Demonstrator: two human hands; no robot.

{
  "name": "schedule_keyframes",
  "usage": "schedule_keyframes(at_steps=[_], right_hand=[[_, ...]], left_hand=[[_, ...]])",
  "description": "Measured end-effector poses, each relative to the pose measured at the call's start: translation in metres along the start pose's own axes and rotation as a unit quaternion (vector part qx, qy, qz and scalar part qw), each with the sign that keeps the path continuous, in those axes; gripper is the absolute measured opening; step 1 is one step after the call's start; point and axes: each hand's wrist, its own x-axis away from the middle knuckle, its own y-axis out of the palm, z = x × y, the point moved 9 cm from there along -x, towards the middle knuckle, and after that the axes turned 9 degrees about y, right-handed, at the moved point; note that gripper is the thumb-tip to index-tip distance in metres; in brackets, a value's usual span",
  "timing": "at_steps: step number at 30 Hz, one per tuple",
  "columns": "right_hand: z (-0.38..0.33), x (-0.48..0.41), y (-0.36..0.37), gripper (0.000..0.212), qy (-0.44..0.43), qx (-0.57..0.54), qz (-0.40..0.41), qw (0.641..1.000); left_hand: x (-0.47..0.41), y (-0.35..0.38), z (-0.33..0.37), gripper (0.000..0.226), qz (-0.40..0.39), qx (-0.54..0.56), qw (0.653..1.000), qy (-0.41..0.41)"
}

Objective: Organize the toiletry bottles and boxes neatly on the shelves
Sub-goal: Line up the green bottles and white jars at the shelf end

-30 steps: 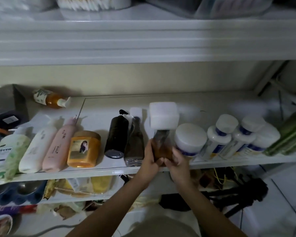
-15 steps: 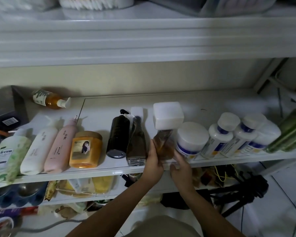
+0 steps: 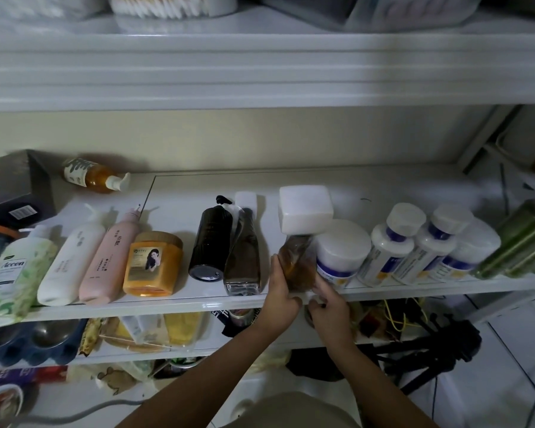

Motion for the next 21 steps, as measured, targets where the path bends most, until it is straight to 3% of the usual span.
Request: schedule_keyframes(at_steps=[6,9,11,15,18,21], right_hand=[[0.008,0.000,-0.006,0.053,0.045,-0.077,0.001,0.996],[0.012,0.000,-0.017,0.031,0.056,-0.052,0.056,0.995],[0.015,0.002,-0.016,0.028,0.062,-0.044,0.072,0.994],[0.019,0.004,0.013,0.028,0.142,-0.091,-0.038,0.985],[0.005,0.007,0.042,0.008,0.191,-0.130,-0.122,0.965],[-0.013,0.013,0.069,0.015,0.243,-0.178,-0.174,0.938]], left_hand=[[-0.001,0.004,0.005,0.085,-0.025,0.004,1.000,-0.016],[-0.001,-0.004,0.017,0.065,-0.055,-0.014,0.998,-0.037],[0.000,-0.022,0.037,0.046,-0.021,0.012,1.000,0.008],[0.015,-0.094,0.066,0.038,0.137,-0.064,0.984,0.089],[0.024,-0.139,0.043,0.022,0.217,-0.154,0.964,0.017],[0.027,-0.144,0.023,0.021,0.181,-0.212,0.958,-0.071]])
